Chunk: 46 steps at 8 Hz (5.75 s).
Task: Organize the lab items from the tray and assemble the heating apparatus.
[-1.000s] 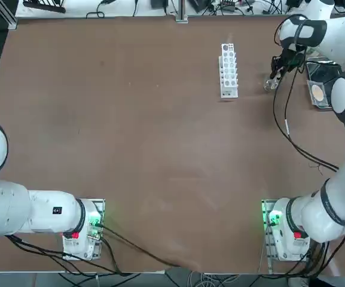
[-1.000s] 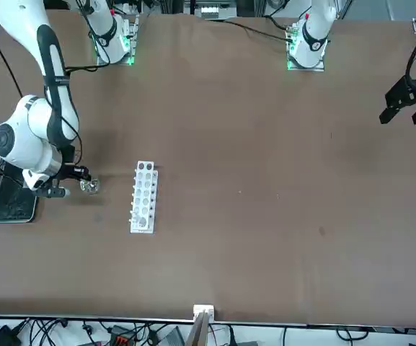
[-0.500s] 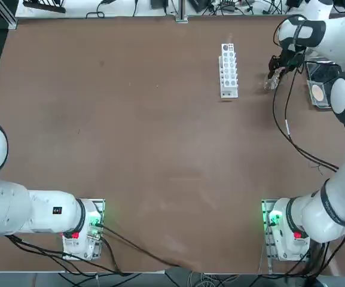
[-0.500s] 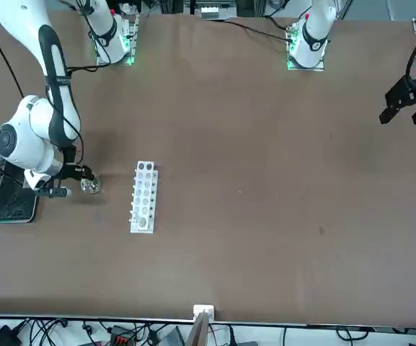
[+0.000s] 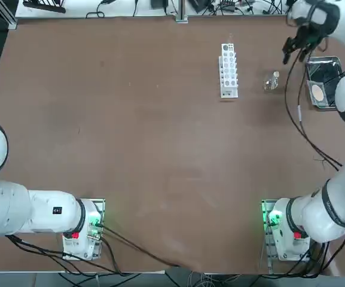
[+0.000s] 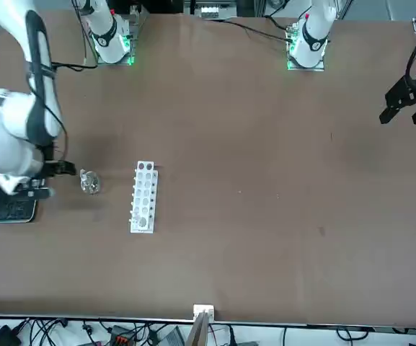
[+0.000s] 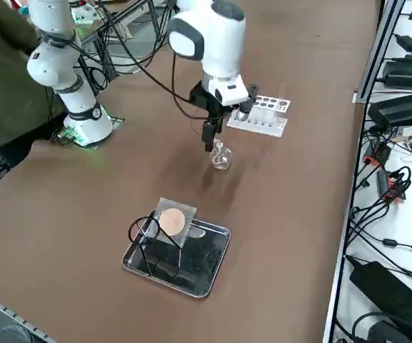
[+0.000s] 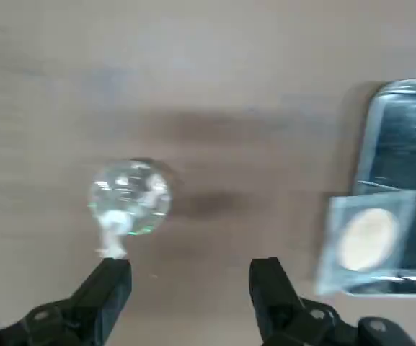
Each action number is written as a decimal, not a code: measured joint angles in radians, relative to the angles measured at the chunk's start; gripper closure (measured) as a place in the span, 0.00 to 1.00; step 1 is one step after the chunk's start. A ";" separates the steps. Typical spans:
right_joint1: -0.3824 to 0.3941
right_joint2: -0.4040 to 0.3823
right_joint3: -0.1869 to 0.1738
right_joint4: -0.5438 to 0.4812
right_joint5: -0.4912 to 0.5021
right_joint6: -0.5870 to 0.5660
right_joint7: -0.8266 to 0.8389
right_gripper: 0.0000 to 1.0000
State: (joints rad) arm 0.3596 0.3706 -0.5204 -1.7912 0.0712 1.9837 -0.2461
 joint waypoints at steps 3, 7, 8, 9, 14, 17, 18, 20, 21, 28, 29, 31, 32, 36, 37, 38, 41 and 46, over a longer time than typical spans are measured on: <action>-0.120 0.011 -0.012 0.007 -0.133 0.043 -0.053 0.07; -0.301 0.045 -0.016 0.005 -0.062 0.196 0.083 0.20; -0.344 0.047 -0.016 0.005 -0.001 0.201 0.117 0.20; -0.371 0.050 -0.016 0.004 0.032 0.201 0.166 0.20; -0.408 0.096 -0.014 -0.003 0.169 0.241 0.361 0.24; -0.445 0.103 -0.014 -0.003 0.225 0.241 0.370 0.27; -0.449 0.110 -0.014 -0.004 0.256 0.247 0.389 0.27; -0.450 0.130 -0.013 -0.003 0.278 0.278 0.433 0.29; -0.453 0.139 -0.013 -0.004 0.280 0.286 0.442 0.30; -0.461 0.147 -0.012 -0.008 0.282 0.288 0.444 0.45; -0.461 0.147 -0.012 -0.008 0.282 0.288 0.444 0.48; -0.461 0.147 -0.012 -0.008 0.282 0.288 0.444 0.57; -0.461 0.148 -0.012 -0.008 0.282 0.288 0.444 0.65; -0.461 0.145 -0.012 0.000 0.285 0.279 0.440 0.93; -0.462 0.145 -0.012 0.008 0.285 0.265 0.439 0.93; -0.463 0.143 -0.012 0.027 0.285 0.239 0.438 0.93; -0.463 0.123 -0.020 0.201 0.286 0.029 0.439 0.93; -0.274 0.022 -0.004 0.326 0.293 -0.257 0.522 0.93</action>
State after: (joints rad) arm 0.0861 0.3925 -0.5240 -1.4649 0.3639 1.7272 0.2760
